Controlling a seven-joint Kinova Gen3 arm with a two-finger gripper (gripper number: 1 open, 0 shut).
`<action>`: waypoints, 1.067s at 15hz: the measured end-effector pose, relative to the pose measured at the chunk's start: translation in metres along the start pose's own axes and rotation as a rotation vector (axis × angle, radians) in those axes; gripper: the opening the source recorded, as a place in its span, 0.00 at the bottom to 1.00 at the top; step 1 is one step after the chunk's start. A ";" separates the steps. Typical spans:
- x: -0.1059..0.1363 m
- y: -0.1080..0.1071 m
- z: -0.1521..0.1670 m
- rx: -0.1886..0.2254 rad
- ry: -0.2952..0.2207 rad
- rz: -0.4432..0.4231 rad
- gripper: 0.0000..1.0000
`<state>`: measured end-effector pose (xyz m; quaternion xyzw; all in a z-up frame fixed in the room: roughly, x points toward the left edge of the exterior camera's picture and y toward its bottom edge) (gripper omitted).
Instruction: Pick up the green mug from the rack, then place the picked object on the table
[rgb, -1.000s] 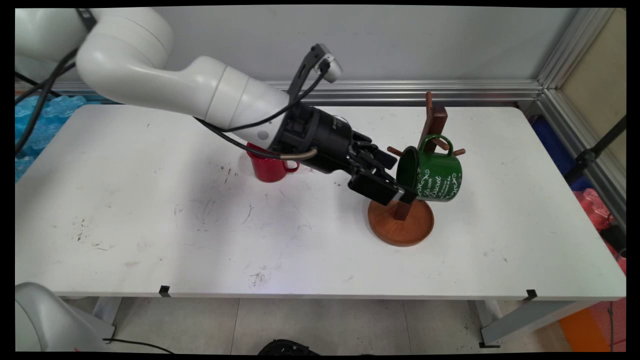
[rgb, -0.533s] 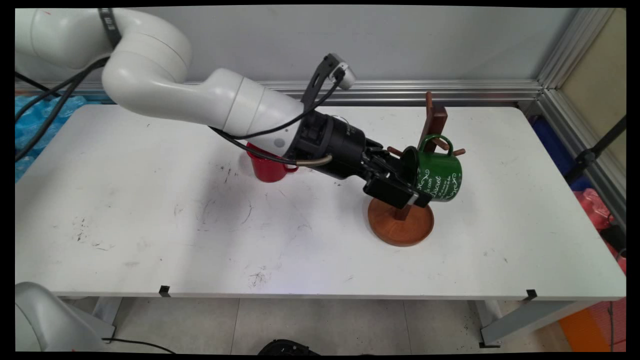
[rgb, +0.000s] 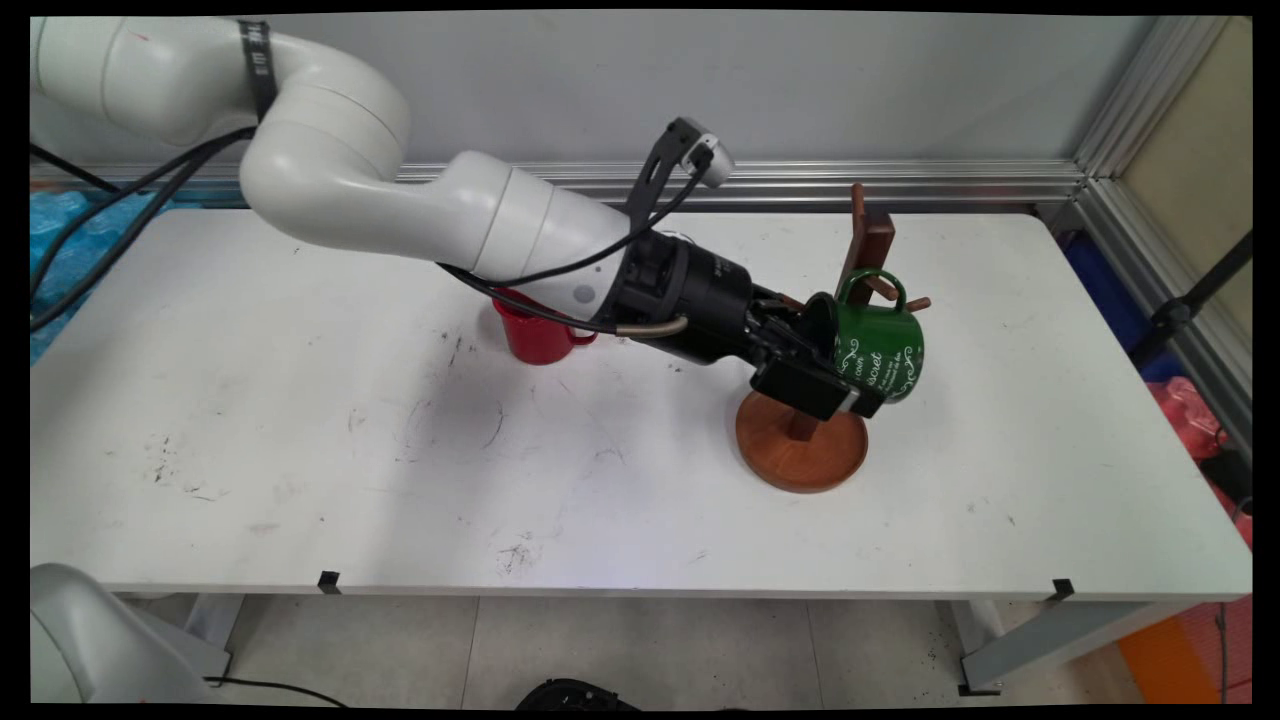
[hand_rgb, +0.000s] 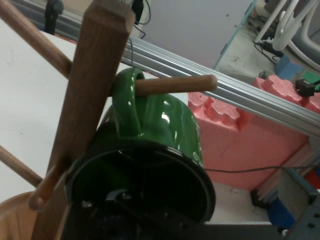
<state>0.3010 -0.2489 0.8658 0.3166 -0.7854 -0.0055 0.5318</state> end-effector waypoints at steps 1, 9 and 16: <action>0.000 0.000 0.002 -0.001 0.001 -0.002 1.00; -0.002 -0.001 0.009 -0.006 0.009 -0.008 0.00; -0.003 0.000 0.011 -0.014 0.008 -0.011 0.00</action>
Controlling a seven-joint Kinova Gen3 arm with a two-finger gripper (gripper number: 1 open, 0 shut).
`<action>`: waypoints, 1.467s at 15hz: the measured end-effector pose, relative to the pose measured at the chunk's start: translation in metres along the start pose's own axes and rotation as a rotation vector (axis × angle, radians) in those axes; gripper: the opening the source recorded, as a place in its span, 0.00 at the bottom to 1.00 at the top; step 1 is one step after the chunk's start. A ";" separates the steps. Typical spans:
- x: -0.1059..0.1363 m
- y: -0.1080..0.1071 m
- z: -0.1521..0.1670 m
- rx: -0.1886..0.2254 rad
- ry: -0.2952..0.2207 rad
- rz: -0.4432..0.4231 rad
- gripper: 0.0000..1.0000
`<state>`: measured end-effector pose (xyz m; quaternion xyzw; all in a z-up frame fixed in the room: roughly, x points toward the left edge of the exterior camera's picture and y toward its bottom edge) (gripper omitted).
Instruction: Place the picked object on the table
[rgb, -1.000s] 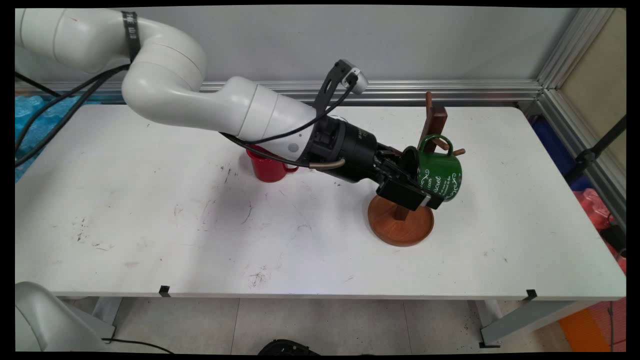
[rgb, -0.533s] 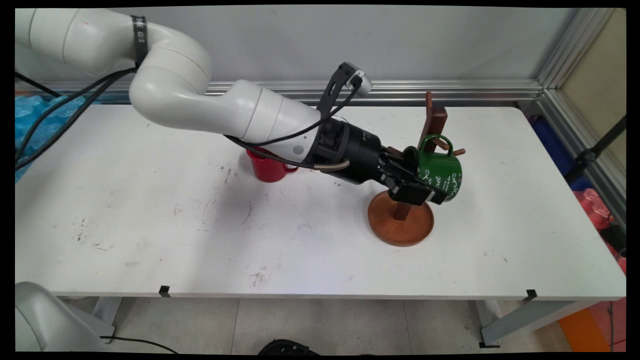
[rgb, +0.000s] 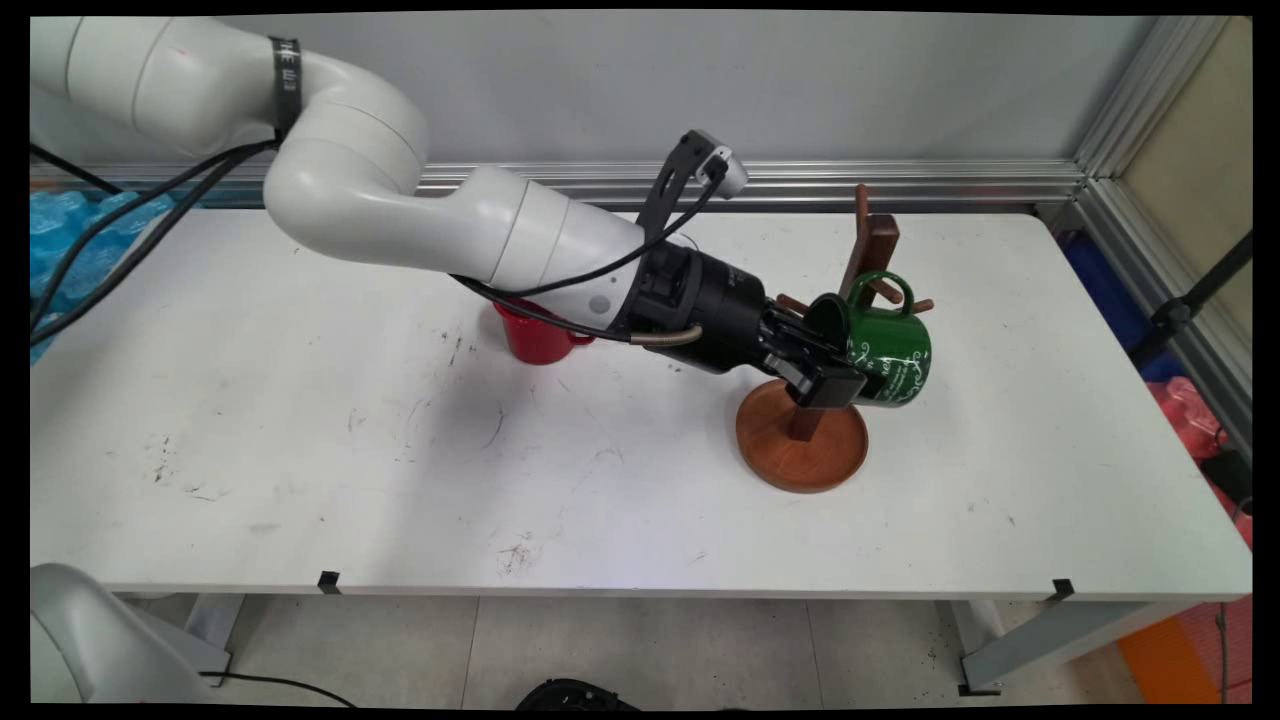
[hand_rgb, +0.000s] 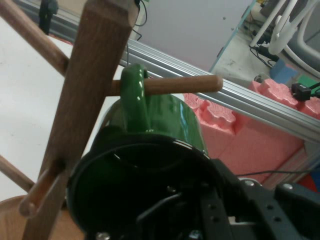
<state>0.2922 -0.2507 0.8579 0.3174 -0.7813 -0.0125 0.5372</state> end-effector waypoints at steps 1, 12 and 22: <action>0.000 0.000 0.000 -0.002 0.000 0.001 0.00; 0.007 0.006 -0.003 -0.025 0.009 0.018 0.00; 0.018 0.027 -0.017 -0.068 0.010 0.041 0.00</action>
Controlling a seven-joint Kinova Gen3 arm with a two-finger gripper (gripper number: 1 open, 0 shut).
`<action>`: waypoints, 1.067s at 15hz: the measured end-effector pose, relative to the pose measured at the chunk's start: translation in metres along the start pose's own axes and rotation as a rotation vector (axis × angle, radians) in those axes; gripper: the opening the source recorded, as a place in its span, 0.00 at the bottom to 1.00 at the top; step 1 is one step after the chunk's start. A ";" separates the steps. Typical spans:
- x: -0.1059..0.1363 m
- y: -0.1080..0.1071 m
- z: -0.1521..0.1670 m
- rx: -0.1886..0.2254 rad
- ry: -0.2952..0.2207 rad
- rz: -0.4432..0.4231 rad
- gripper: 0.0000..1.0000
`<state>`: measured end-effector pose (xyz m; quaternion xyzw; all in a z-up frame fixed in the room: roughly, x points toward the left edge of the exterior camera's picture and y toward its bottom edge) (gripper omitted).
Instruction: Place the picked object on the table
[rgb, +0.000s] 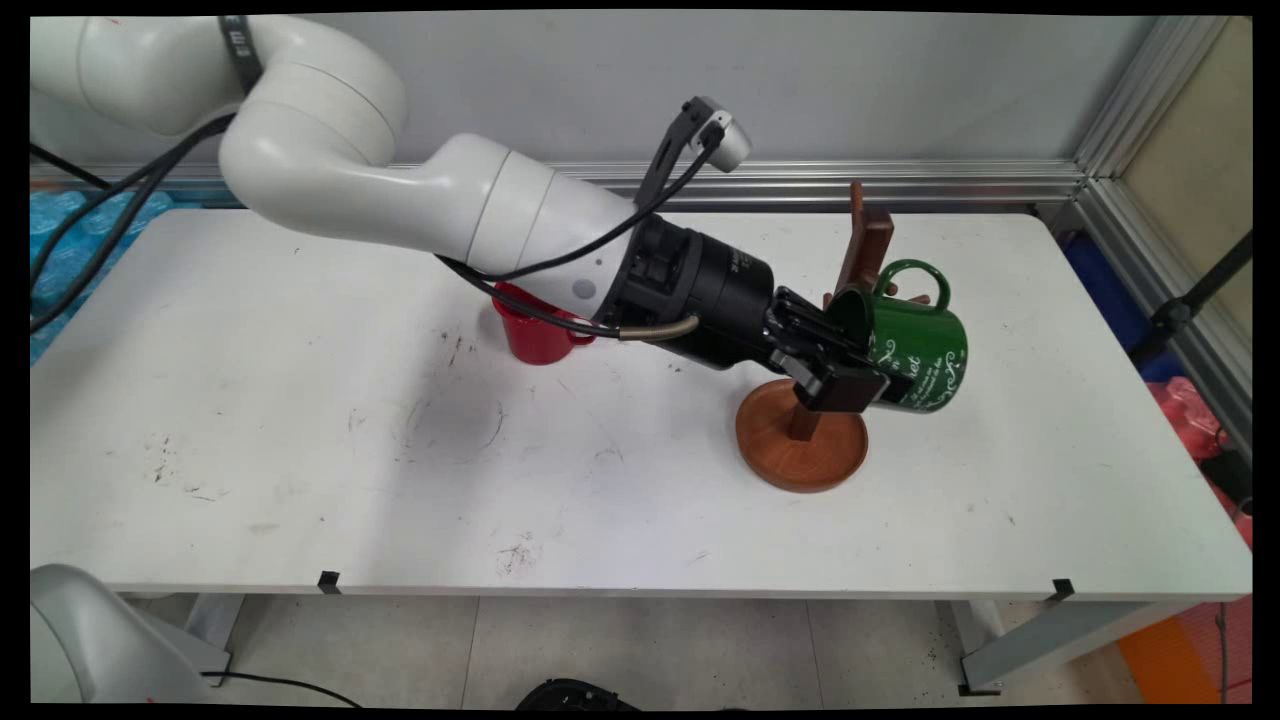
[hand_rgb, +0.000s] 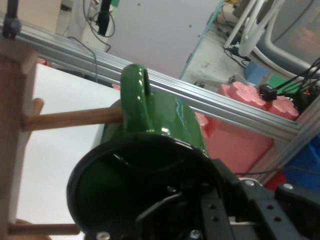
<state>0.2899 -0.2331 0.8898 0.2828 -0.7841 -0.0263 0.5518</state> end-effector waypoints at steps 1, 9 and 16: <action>0.001 0.003 -0.002 -0.005 -0.002 0.002 0.00; 0.014 0.015 -0.021 0.005 -0.048 0.039 0.00; 0.030 0.024 -0.050 0.030 -0.116 0.089 0.00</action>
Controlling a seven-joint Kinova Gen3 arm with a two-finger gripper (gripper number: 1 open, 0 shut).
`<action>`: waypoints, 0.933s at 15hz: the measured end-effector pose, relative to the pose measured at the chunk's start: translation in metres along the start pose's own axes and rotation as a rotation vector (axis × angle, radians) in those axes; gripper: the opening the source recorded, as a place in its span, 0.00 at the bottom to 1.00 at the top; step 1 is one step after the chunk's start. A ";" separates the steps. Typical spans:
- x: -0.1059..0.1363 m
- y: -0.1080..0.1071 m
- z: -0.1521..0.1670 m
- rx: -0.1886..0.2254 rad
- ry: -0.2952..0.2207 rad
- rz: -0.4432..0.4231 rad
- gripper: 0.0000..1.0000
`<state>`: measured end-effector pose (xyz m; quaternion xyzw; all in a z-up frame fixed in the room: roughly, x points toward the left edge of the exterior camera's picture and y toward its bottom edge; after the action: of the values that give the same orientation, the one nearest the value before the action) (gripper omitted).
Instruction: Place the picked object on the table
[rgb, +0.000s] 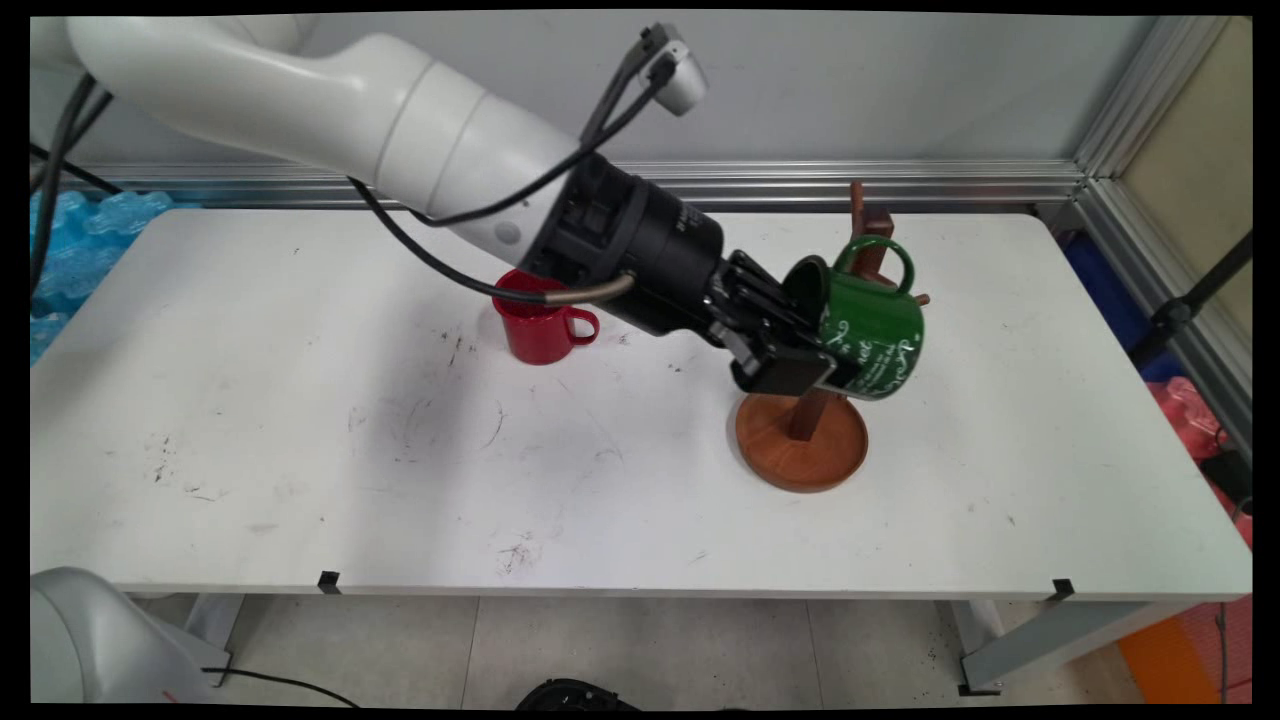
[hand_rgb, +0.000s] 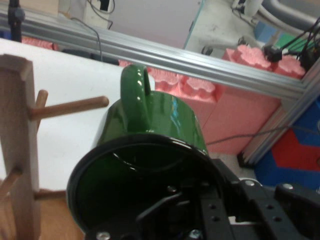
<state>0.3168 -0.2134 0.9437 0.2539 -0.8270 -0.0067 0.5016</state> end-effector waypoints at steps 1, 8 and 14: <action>0.001 0.001 -0.005 0.003 -0.013 0.007 0.00; 0.005 0.012 -0.037 0.032 -0.139 0.058 0.00; -0.001 0.011 -0.058 0.100 -0.303 0.101 0.00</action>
<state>0.3612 -0.1894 0.9750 0.2329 -0.9042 0.0215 0.3574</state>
